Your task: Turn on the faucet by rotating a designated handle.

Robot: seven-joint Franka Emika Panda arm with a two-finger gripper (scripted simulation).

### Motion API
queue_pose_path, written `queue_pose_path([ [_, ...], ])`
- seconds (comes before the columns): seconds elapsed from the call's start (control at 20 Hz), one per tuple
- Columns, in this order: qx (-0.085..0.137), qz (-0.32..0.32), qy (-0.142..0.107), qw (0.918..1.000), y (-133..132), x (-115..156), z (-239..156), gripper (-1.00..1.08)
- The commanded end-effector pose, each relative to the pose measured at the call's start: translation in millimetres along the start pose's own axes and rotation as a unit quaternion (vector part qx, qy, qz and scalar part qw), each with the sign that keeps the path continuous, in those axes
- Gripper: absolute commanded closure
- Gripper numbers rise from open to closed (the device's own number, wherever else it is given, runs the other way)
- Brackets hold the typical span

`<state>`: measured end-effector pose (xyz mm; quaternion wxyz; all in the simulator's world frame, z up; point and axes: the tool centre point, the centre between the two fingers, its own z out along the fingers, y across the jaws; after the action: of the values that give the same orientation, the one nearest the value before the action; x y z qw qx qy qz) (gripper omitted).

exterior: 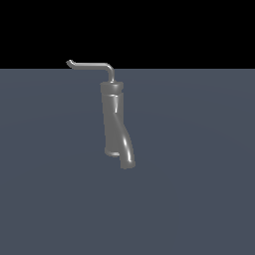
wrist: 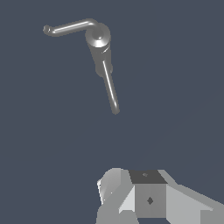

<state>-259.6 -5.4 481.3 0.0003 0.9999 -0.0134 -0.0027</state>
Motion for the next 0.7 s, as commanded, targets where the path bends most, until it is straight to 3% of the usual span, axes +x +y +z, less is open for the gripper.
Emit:
queue_pose_path([
  [0.0, 0.0, 0.0, 0.0, 1.0, 0.0, 0.0, 0.0, 1.08],
  [0.65, 0.003, 0.006, 0.008, 0.9999, -9.2, 5.0, -4.6, 1.08],
])
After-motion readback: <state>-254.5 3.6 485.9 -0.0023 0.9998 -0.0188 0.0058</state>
